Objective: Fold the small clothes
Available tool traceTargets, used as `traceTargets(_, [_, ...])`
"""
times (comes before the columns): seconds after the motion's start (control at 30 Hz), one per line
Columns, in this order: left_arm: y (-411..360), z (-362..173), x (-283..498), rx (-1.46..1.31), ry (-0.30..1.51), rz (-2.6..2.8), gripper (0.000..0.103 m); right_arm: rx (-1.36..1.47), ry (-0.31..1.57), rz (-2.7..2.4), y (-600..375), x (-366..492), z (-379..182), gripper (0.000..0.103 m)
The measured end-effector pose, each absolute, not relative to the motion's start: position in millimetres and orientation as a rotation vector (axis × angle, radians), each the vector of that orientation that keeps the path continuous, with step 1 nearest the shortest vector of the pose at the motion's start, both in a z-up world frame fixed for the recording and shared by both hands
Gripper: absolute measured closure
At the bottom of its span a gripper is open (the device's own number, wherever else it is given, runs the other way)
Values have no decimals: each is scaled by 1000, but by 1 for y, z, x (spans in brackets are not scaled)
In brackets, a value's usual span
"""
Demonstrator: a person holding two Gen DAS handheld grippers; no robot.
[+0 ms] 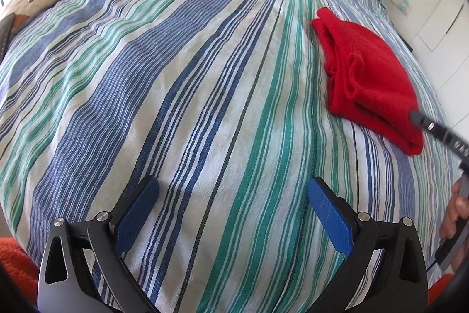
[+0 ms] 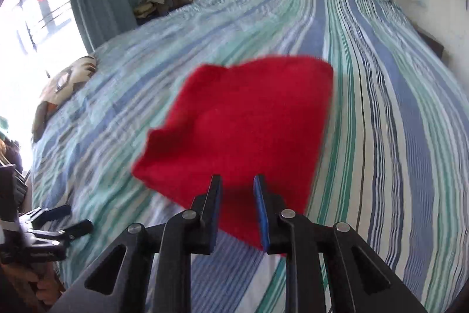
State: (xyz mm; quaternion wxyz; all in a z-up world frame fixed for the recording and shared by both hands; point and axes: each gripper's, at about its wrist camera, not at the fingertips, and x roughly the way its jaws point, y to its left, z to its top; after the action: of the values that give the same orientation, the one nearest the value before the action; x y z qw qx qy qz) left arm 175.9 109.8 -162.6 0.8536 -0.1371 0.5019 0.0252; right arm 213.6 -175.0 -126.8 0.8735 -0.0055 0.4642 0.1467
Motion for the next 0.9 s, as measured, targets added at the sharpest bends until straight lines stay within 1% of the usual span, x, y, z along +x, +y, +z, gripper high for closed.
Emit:
traceTargets(0.03, [109, -164, 176, -284, 1057, 53, 1, -8, 1051, 305, -174, 220, -147, 80])
traceTargets(0.07, [109, -165, 175, -280, 1054, 52, 1, -28, 1055, 296, -174, 217, -155, 80])
traceTargets(0.13, [109, -165, 171, -276, 1038, 47, 1, -65, 975, 285, -167, 201, -141, 79])
traceTargets(0.17, [109, -164, 169, -280, 1030, 45, 1, -52, 956, 292, -166, 192, -132, 75])
traceTargets(0.23, [109, -159, 165, -290, 1011, 32, 1, -25, 898, 303, -168, 169, -111, 47])
traceTargets(0.3, [106, -151, 161, -295, 985, -2, 1, -35, 830, 284, -174, 137, -98, 34])
traceTargets(0.4, [96, -141, 154, -290, 948, -48, 1, -85, 838, 231, -189, 96, -109, 33])
traceTargets(0.53, [71, -142, 149, -215, 949, -72, 1, -101, 941, 106, -218, 63, -149, 32])
traceTargets(0.57, [65, -147, 150, -185, 967, -69, 1, -76, 956, 94, -227, 57, -159, 29])
traceTargets(0.6, [58, -153, 150, -152, 990, -62, 1, -38, 938, 96, -236, 51, -165, 23])
traceTargets(0.63, [52, -160, 152, -118, 1017, -50, 1, -10, 916, 103, -241, 47, -168, 21])
traceTargets(0.7, [41, -172, 151, -29, 1042, -24, 1, 20, 907, 118, -245, 46, -171, 19])
traceTargets(0.77, [33, -174, 147, 43, 1013, -11, 0, 37, 912, 129, -245, 48, -172, 14])
traceTargets(0.83, [33, -173, 145, 44, 1010, -4, 0, 10, 903, 126, -240, 48, -174, 10])
traceTargets(0.9, [36, -173, 144, 35, 1008, -8, 0, -16, 886, 118, -235, 43, -176, 10])
